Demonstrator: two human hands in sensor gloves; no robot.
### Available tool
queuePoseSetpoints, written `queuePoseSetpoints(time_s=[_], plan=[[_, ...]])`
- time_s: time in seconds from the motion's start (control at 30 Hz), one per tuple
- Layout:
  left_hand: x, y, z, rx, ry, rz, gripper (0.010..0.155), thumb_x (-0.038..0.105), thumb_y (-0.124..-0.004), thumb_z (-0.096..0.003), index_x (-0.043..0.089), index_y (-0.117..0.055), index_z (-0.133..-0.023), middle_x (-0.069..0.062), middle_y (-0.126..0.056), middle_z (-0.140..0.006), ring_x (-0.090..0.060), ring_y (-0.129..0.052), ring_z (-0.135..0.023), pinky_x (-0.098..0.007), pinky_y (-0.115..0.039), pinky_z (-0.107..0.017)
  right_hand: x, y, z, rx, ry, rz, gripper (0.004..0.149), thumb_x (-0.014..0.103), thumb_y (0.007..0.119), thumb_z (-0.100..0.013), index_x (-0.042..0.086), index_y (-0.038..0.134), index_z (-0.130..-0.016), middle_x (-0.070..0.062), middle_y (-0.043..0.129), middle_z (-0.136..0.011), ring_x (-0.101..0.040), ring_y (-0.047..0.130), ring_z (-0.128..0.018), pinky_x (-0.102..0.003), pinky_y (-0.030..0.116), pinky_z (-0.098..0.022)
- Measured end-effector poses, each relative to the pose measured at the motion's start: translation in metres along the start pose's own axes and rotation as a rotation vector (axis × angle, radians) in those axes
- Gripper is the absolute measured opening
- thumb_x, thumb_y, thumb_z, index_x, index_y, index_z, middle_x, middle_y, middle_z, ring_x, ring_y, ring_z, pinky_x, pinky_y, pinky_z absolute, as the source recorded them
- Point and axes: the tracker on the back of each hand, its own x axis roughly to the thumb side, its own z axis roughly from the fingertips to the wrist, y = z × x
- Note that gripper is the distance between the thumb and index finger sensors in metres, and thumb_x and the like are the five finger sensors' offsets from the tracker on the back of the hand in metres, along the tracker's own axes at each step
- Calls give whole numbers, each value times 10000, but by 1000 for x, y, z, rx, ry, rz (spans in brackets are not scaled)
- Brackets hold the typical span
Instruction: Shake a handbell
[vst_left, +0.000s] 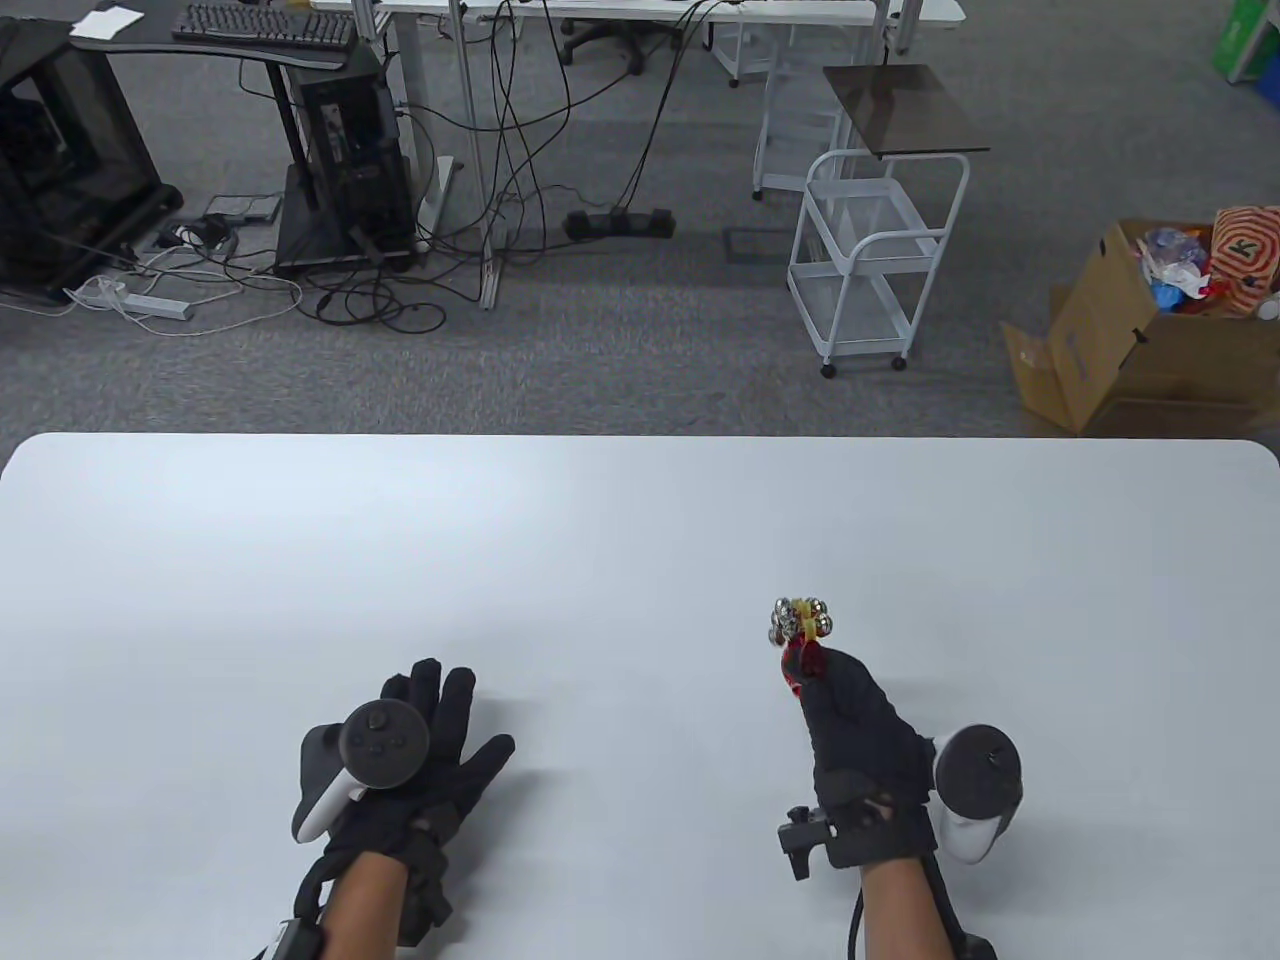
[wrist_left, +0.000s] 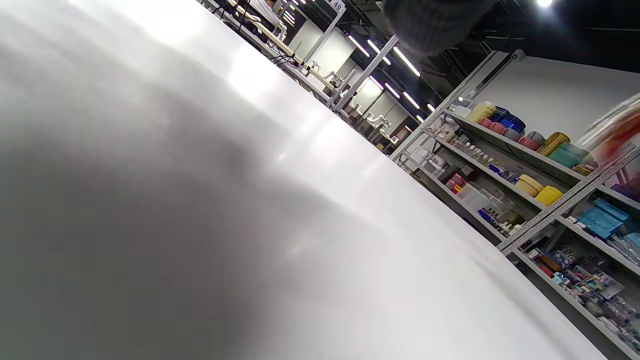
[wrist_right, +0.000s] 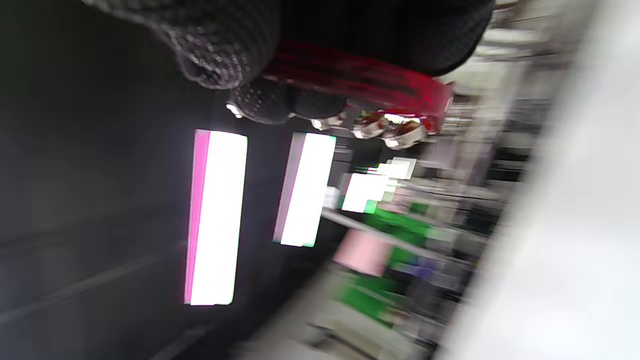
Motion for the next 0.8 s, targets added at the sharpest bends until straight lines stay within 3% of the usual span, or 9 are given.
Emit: queuePoseSetpoints(time_s=[0.1,0.17,0.27,0.33,0.53,0.8], plan=[[3,2,0,12,-10,-26,866,589,-614,-599,186,-127,-1191,-171,72,-1188,-509,119,-1028,-716,-34,-668,44,-5,4,-34,-167,-9,457,303,731,-478,167,832,-903,-34,807,-969,-339,776,-949,-526,670,-696],[3,1,0,10,-13,-22,867,588,-616,-598,185,-130,-1192,-171,70,-1190,-509,117,-1029,-715,-35,-669,27,-7,2,-32,-91,63,457,307,727,-479,168,832,-901,-29,809,-966,-343,778,-945,-522,675,-693],[3,-4,-2,-21,-10,-14,866,589,-614,-598,186,-130,-1191,-173,71,-1189,-511,116,-1029,-715,-38,-672,-76,-6,10,99,354,166,461,284,732,-483,99,840,-892,-94,813,-946,-400,778,-908,-546,673,-657],[3,-6,-3,-32,-10,-15,865,588,-615,-598,187,-129,-1191,-173,70,-1189,-512,116,-1028,-716,-42,-673,-104,-7,21,72,500,135,463,264,751,-476,60,861,-877,-141,845,-906,-436,804,-862,-570,673,-633],[4,-4,-4,-26,-15,-37,867,589,-614,-598,186,-128,-1192,-173,70,-1190,-511,117,-1029,-716,-42,-674,-96,-5,15,71,442,80,467,278,742,-481,73,848,-887,-120,837,-921,-414,800,-879,-555,680,-641],[8,-6,-4,-33,-21,-44,865,588,-615,-598,187,-130,-1191,-174,69,-1190,-510,115,-1029,-716,-41,-674,-101,-5,18,79,485,121,464,279,745,-482,74,852,-884,-123,840,-917,-418,804,-873,-557,683,-635]])
